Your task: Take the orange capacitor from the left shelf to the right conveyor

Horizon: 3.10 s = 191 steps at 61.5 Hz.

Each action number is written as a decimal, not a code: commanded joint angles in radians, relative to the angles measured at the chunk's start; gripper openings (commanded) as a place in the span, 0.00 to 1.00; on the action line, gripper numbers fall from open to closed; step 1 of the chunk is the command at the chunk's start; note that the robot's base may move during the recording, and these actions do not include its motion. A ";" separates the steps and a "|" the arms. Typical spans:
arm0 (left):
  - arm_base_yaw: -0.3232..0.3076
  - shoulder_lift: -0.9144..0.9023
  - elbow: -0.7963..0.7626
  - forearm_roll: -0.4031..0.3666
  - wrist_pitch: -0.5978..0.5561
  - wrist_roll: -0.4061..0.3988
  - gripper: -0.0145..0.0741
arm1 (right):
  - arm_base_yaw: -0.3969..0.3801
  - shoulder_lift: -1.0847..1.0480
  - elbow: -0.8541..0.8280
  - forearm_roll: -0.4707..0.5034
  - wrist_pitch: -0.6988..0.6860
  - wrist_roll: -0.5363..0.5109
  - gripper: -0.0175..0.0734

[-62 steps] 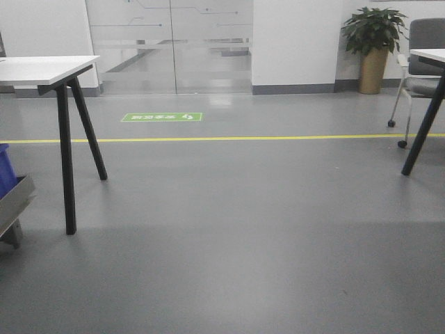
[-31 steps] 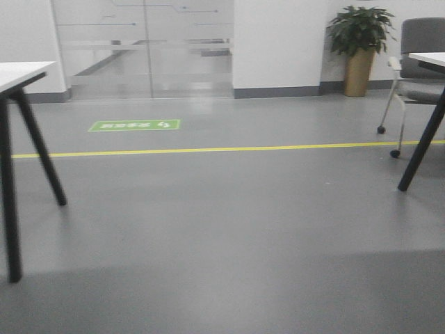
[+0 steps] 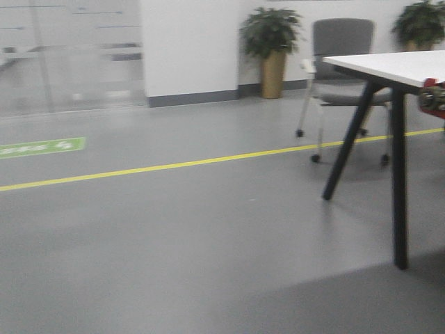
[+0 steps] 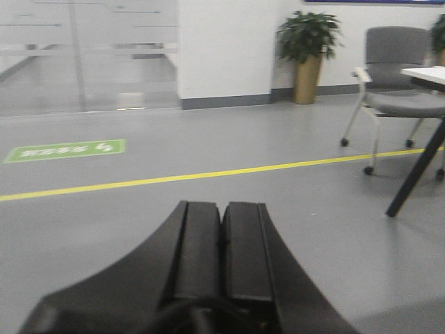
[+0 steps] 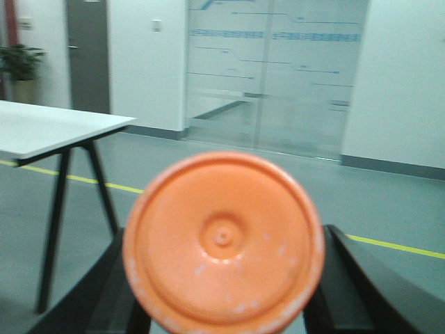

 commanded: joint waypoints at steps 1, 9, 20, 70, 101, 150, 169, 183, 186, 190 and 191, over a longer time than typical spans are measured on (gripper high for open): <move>-0.004 -0.012 -0.006 -0.006 -0.078 0.000 0.05 | -0.001 -0.009 -0.026 -0.006 -0.093 -0.010 0.25; -0.004 -0.012 -0.006 -0.006 -0.078 0.000 0.05 | -0.001 -0.009 -0.026 -0.006 -0.093 -0.010 0.25; -0.004 -0.012 -0.006 -0.006 -0.078 0.000 0.05 | -0.001 -0.009 -0.026 -0.006 -0.092 -0.010 0.25; -0.004 -0.012 -0.006 -0.006 -0.078 0.000 0.05 | -0.001 -0.009 -0.026 -0.006 -0.092 -0.010 0.25; -0.004 -0.012 -0.006 -0.006 -0.077 0.000 0.05 | -0.001 -0.009 -0.026 -0.006 -0.092 -0.010 0.25; -0.004 -0.012 -0.006 -0.006 -0.077 0.000 0.05 | -0.001 -0.009 -0.026 -0.006 -0.092 -0.010 0.25; -0.004 -0.012 -0.006 -0.006 -0.077 0.000 0.05 | -0.001 -0.009 -0.026 0.043 -0.226 -0.010 0.25; -0.004 -0.012 -0.006 -0.006 -0.077 0.000 0.05 | -0.001 -0.009 -0.026 0.043 -0.519 -0.010 0.25; -0.004 -0.012 -0.006 -0.006 -0.077 0.000 0.05 | -0.001 -0.009 -0.026 0.043 -0.582 -0.010 0.25; -0.004 -0.012 -0.006 -0.006 -0.077 0.000 0.05 | -0.001 -0.009 -0.026 0.043 -0.660 -0.010 0.25; -0.004 -0.012 -0.006 -0.006 -0.077 0.000 0.05 | -0.001 -0.009 -0.026 0.043 -0.670 -0.010 0.25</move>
